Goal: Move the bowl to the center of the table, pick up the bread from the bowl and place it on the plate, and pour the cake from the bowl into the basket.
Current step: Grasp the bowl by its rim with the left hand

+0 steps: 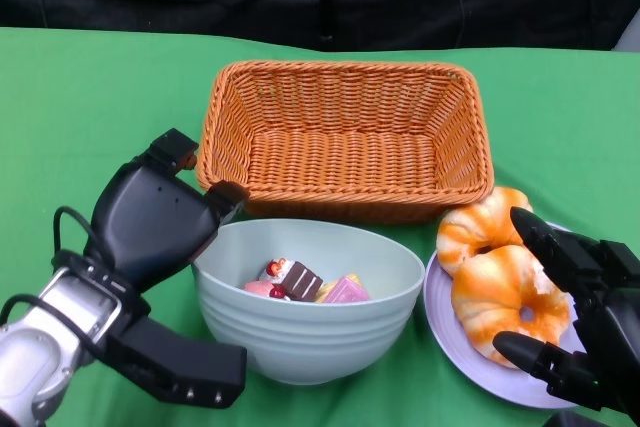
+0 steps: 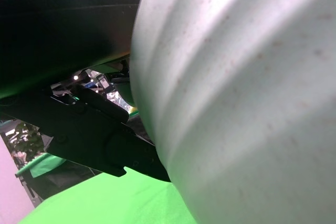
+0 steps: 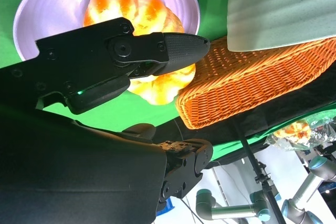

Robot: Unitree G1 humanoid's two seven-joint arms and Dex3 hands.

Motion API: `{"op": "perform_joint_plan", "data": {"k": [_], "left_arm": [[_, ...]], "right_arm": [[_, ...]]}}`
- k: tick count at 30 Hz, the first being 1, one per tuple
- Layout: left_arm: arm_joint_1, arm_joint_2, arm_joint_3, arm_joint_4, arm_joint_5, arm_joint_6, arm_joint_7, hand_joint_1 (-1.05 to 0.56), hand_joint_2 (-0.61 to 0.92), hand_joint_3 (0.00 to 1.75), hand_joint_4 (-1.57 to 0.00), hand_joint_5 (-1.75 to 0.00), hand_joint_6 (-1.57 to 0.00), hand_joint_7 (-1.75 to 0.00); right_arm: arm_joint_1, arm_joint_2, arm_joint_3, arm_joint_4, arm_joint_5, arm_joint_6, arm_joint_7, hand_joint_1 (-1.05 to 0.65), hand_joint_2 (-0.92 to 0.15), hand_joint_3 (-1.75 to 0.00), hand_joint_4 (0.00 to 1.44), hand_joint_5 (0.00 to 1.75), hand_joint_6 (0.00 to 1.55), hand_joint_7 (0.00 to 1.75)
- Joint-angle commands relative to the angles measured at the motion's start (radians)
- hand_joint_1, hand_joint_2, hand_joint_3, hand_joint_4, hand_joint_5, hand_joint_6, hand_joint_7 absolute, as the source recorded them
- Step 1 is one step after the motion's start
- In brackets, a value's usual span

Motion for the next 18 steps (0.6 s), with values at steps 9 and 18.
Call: {"op": "perform_joint_plan", "data": {"k": [9, 18], "left_arm": [[0.182, 0.083, 0.095, -0.206, -0.027, 0.049, -0.011, -0.50, 0.80, 0.00, -0.31, -1.07, -0.78, -0.01], [0.275, 0.080, 0.147, -0.304, -0.028, 0.117, -0.060, -0.50, 0.78, 0.00, -0.28, -1.03, -0.77, -0.01]], "right_arm": [[0.000, -0.006, -0.002, -0.004, 0.010, 0.004, 0.002, -0.60, -0.92, -0.37, 0.00, 0.49, 0.19, 0.01], [0.001, -0.010, -0.002, 0.003, 0.009, -0.001, -0.002, -0.60, -0.92, -0.37, 0.00, 0.49, 0.18, 0.00]]}}
